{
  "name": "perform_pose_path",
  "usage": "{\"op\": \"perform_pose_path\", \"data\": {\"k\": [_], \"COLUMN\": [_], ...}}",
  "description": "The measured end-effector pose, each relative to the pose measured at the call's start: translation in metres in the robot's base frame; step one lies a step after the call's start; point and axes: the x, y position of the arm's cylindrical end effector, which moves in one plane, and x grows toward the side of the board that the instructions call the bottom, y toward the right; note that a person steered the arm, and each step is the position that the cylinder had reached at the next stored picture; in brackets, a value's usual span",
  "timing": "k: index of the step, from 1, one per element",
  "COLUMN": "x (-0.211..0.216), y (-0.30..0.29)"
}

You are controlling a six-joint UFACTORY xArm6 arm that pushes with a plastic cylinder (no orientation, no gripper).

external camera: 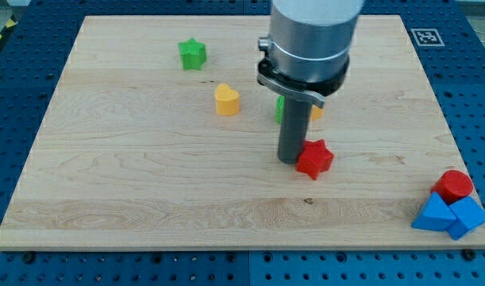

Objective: Slide the red star into the group of blocks

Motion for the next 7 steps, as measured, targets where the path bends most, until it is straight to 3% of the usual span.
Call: {"op": "perform_pose_path", "data": {"k": [4,7], "x": [0.01,0.009], "y": [0.087,0.105]}}
